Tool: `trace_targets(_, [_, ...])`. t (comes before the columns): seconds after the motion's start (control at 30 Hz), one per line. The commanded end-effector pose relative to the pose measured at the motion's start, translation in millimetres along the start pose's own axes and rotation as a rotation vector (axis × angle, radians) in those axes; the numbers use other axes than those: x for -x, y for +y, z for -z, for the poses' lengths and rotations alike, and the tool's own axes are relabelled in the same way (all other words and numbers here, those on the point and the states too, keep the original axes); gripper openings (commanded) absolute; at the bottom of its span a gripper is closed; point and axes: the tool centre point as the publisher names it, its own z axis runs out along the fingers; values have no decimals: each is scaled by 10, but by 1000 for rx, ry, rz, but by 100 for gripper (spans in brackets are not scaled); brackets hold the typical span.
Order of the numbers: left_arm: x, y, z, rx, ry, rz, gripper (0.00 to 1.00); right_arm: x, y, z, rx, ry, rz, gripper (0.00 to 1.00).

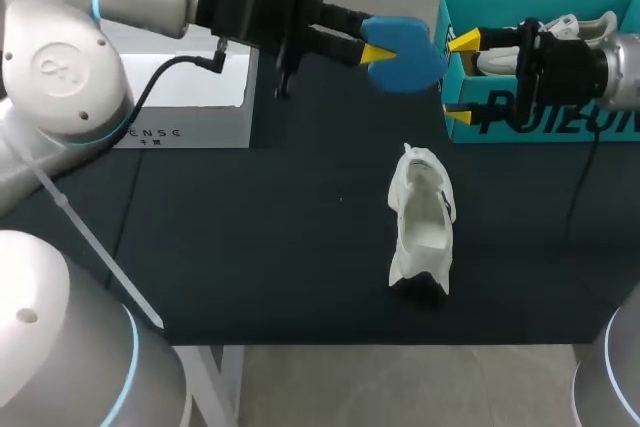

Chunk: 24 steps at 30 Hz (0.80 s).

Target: Take the shoe out of the shoebox, open the shoe tongue, remove and reinsert the insole, then place the shoe into the shoebox

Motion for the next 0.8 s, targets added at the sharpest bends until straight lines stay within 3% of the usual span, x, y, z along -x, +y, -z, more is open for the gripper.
trace_targets(0.03, [-169,124,79,-30,-17,-97,0,0,5,-12,1,-2,-1,100])
trace_targets(0.4, [-307,500,-62,-15,29,-138,0,0,5,-12,1,-2,-1,100])
trace_targets(0.8, [21,731,-511,-31,32,-237,0,0,5,-12,1,-2,-1,100])
